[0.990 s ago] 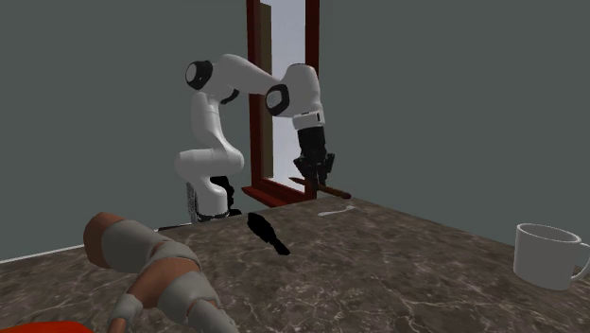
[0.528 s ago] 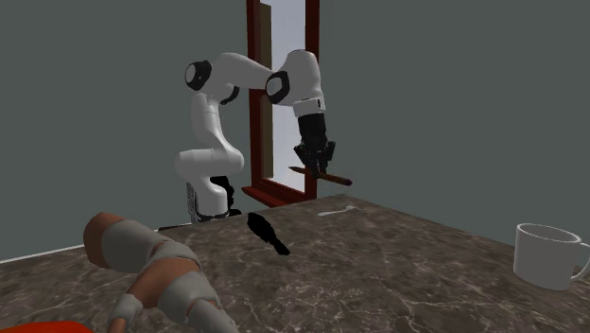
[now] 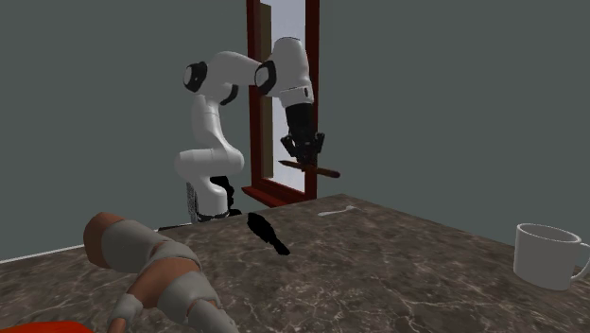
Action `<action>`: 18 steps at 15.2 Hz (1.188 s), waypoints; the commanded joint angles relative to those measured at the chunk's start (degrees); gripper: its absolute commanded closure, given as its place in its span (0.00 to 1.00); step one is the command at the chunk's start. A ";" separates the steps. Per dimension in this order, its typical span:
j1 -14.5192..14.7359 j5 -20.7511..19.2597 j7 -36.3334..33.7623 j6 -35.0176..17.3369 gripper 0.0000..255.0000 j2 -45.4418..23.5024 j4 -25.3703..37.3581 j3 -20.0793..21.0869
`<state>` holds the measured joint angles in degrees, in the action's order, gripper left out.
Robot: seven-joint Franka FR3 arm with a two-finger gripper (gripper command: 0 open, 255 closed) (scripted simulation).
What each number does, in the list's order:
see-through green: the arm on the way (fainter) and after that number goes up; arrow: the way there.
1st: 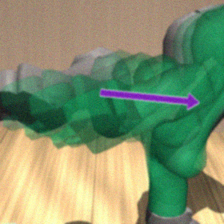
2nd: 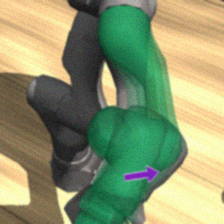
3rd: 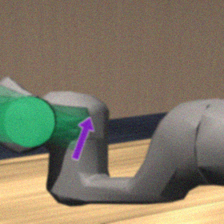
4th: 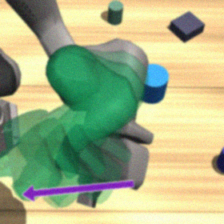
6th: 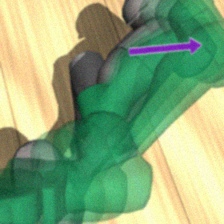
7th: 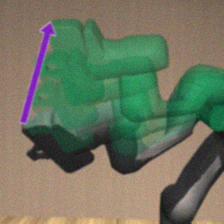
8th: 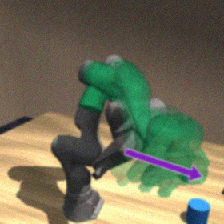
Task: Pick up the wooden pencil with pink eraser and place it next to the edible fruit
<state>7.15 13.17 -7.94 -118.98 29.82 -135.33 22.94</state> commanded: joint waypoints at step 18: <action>-8.93 -6.05 27.67 1.56 1.00 -0.17 -1.75 -22.76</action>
<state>-1.19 7.53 18.00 -117.45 30.04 -137.35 1.52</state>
